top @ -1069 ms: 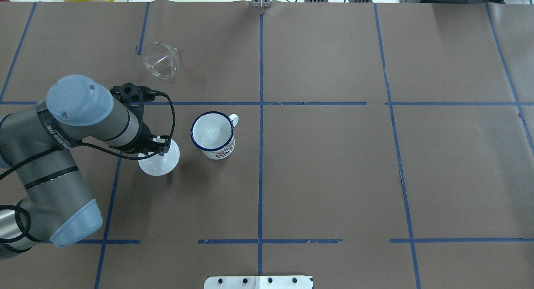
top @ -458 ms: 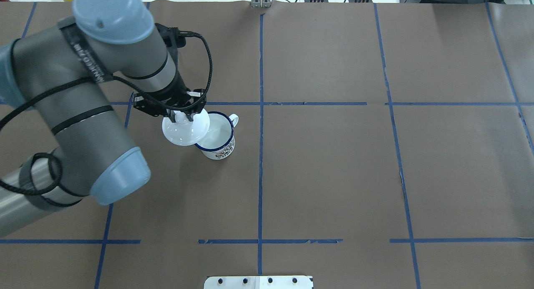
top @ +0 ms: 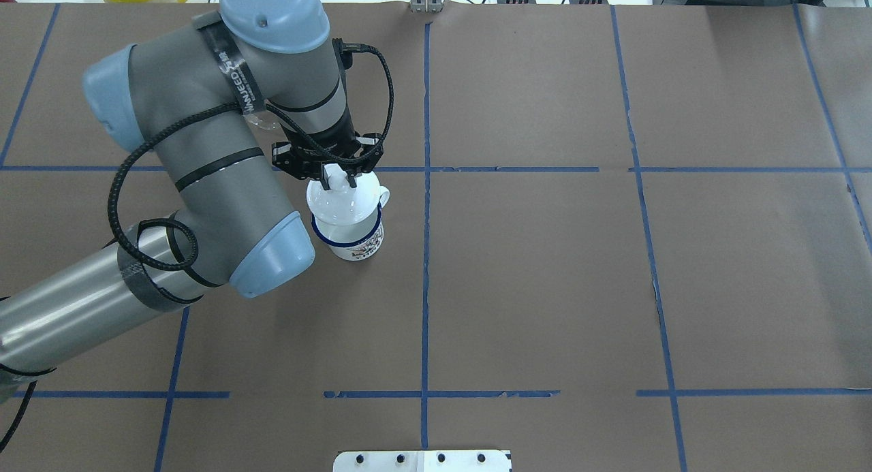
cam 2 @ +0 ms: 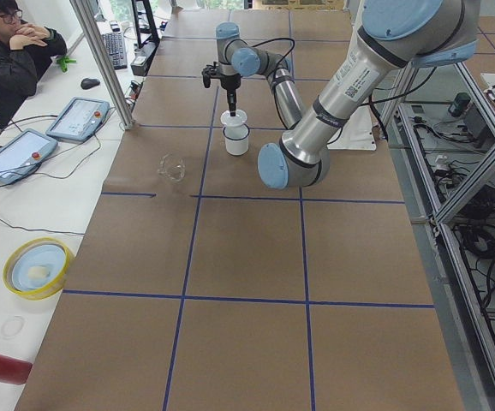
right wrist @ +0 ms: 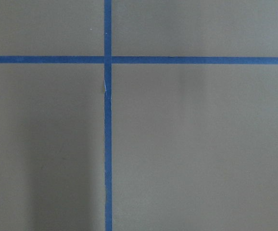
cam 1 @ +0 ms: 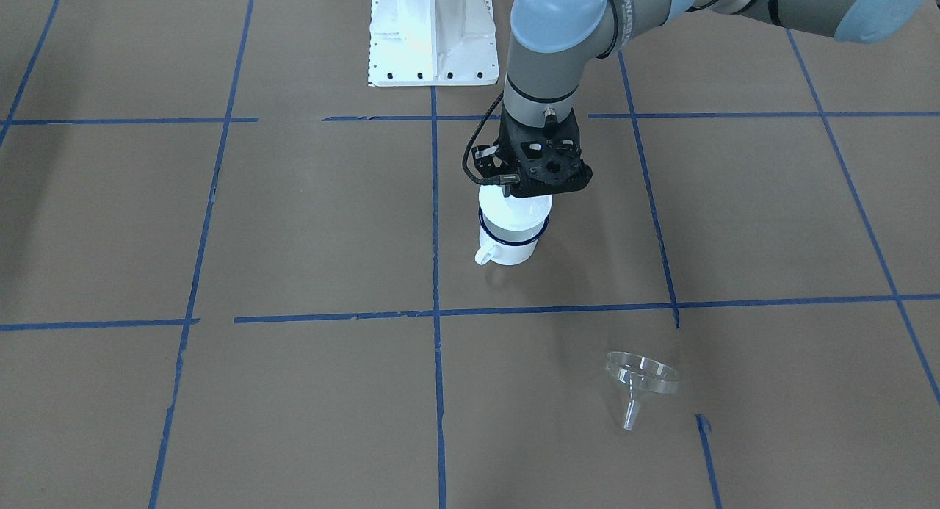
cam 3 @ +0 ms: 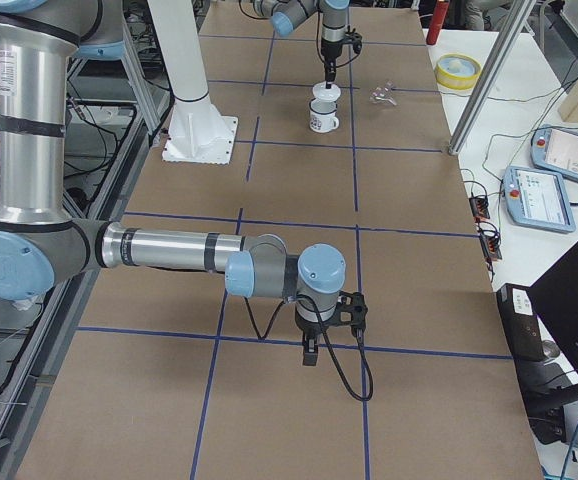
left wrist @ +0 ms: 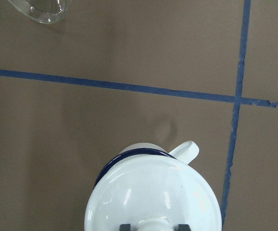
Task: Remove funnel from cup
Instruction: 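Lift the white funnel with the left gripper and move it over the mug, then lower the white funnel into the mug and open the left gripper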
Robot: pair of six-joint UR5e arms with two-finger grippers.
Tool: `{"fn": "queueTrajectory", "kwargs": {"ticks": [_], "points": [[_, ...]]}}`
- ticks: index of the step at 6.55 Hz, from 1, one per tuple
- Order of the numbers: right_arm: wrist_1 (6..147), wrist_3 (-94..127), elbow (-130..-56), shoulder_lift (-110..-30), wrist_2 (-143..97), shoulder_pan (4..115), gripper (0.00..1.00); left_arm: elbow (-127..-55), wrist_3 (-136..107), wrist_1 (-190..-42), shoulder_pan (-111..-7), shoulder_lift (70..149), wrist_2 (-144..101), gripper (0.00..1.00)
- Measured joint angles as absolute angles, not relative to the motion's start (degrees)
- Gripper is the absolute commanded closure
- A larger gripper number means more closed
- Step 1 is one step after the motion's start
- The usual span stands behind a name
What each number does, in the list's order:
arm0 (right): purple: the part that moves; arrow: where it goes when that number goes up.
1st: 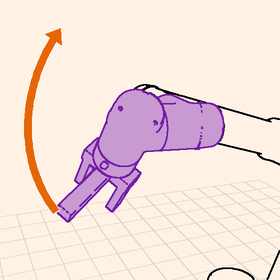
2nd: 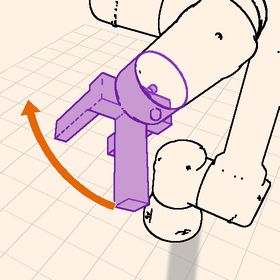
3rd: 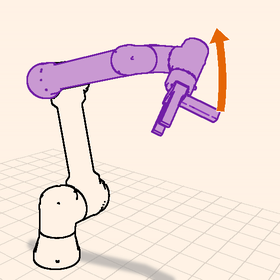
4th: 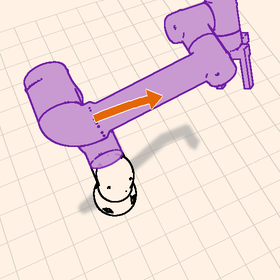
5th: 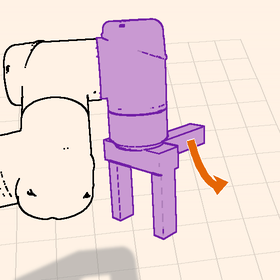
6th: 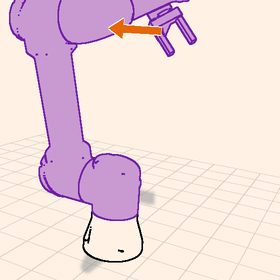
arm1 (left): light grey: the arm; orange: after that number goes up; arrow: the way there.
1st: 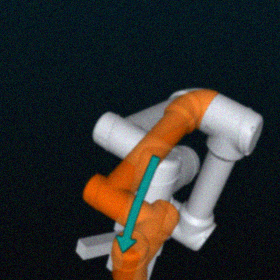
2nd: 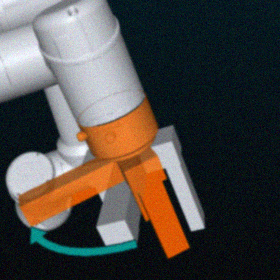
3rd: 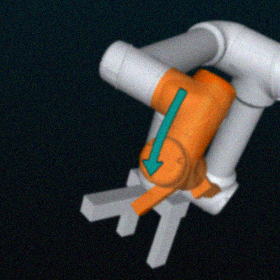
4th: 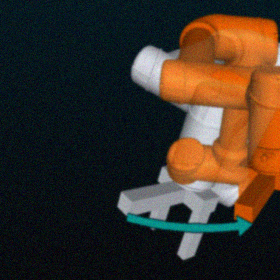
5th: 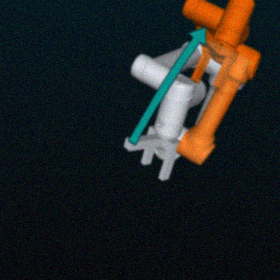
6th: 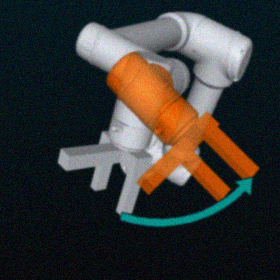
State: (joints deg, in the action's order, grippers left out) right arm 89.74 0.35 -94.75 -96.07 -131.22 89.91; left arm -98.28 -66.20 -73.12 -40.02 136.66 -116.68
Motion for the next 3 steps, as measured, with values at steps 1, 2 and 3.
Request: {"fn": "queueTrajectory", "kwargs": {"ticks": [1, 2, 3], "points": [[89.74, 0.35, -94.75, -96.07, -131.22, 89.91, 0.00, -96.89, -66.31, -74.41, -39.88, 136.44, -116.65, 1.00], [89.74, 0.35, -94.75, -96.06, -131.22, 89.91, 0.00, -96.23, -66.37, -75.37, -39.80, 135.98, -116.64, 1.00], [89.74, 0.35, -94.75, -96.06, -131.22, 89.91, 0.00, -96.07, -66.44, -76.18, -39.46, 135.47, -116.63, 1.00]]}}
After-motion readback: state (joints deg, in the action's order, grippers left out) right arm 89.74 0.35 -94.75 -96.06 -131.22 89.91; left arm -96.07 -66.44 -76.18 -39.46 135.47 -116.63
